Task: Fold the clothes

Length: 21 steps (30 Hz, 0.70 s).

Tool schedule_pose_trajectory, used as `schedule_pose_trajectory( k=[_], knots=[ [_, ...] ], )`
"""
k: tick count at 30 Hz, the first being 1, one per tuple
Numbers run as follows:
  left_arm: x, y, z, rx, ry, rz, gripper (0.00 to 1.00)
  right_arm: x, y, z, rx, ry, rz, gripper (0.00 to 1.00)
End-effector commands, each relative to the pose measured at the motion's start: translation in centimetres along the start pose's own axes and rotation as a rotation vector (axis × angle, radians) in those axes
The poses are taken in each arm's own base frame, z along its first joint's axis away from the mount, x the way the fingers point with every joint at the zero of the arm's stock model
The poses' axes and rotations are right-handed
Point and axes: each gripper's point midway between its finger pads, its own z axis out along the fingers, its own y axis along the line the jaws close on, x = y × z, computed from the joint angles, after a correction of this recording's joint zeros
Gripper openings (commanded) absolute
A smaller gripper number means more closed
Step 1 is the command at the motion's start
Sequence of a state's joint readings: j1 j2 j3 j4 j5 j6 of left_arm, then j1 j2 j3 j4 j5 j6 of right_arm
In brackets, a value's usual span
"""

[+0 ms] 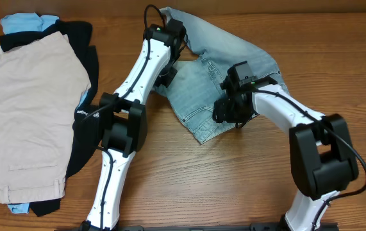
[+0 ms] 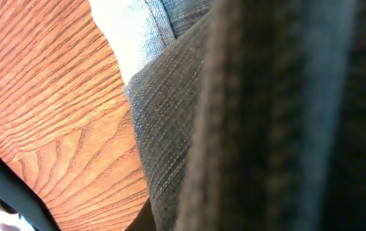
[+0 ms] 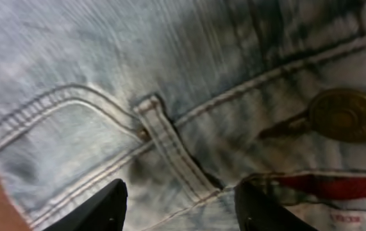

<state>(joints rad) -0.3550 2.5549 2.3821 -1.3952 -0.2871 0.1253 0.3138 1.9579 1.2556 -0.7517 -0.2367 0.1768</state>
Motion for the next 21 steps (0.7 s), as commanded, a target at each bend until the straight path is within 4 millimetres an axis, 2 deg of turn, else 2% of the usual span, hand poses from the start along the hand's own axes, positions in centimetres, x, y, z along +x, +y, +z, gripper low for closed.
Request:
schedule_pose_trajectory(
  k=[1, 5, 9, 13, 19, 21],
  knots=[
    [-0.4, 1.4, -0.4, 0.005, -0.020, -0.059, 0.08, 2.2, -2.4, 3.1, 0.074, 0.100, 0.070, 0.58],
    [0.0, 3.6, -1.9, -0.001, -0.025, -0.095, 0.15, 3.1, -4.6, 3.7, 0.146, 0.139, 0.165, 0.58],
    [0.2, 7.1, -4.2, -0.011, -0.070, -0.164, 0.16, 3.6, -8.0, 2.7, 0.217, 0.156, 0.277, 0.59],
    [0.1, 9.3, -5.2, -0.017, -0.112, -0.210, 0.31, 4.3, -12.3, 1.1, 0.258, 0.181, 0.399, 0.59],
    [0.1, 9.2, -5.2, -0.010, -0.112, -0.178, 0.38, 5.1, -19.3, -1.6, 0.236, 0.173, 0.606, 0.60],
    [-0.2, 8.7, -5.3, 0.008, -0.122, -0.173, 0.41, 4.5, -20.6, -2.4, 0.172, 0.144, 0.625, 0.66]
  ],
)
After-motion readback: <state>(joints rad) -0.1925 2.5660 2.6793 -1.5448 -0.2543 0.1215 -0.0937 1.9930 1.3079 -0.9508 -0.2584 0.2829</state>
